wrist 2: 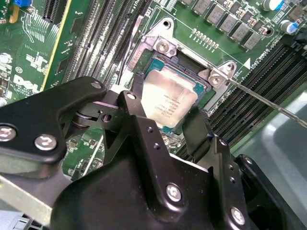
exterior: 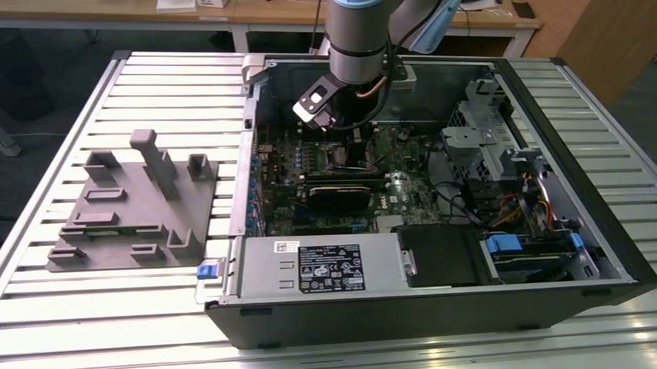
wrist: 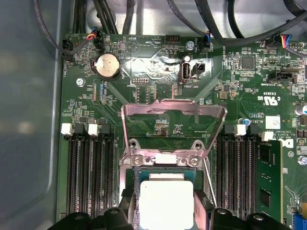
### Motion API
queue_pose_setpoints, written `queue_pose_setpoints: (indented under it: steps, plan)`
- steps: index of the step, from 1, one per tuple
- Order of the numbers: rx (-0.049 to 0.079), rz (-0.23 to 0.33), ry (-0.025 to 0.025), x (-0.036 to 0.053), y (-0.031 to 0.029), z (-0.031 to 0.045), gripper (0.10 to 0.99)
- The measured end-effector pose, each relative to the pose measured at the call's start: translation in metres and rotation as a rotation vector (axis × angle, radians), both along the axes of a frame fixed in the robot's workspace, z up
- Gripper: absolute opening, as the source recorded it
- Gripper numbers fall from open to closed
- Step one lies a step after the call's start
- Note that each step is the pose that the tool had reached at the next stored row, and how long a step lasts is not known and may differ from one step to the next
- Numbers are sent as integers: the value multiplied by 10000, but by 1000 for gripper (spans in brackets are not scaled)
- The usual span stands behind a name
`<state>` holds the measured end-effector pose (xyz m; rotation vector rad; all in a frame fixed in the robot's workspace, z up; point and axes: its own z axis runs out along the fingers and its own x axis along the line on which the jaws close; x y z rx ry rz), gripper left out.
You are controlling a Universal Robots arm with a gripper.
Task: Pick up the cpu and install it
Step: 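Place the cpu into insertion slot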
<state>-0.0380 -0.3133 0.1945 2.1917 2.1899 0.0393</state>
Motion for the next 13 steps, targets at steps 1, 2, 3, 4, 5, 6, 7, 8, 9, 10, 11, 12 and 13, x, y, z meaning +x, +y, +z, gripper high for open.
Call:
queue_pose_setpoints:
  steps: [1,2,3,4,5,6,7,8,9,10,11,12,13]
  plan:
    - [25,-4,1,-1,1,0,604]
    - [37,-6,0,-1,2,0,604]
    - [39,-8,0,0,2,-1,604]
    - [39,-8,0,0,2,-1,604]
    - [37,-7,1,0,1,0,604]
    - [27,-6,1,0,1,0,604]
    - [9,-1,0,0,1,0,604]
    - [-31,27,1,0,1,0,604]
    - [-74,70,2,0,1,2,604]
    - [-93,109,2,0,1,4,604]
    - [-102,139,2,0,0,8,604]
    - [-104,158,2,0,0,14,604]
    - [-104,164,1,0,1,24,604]
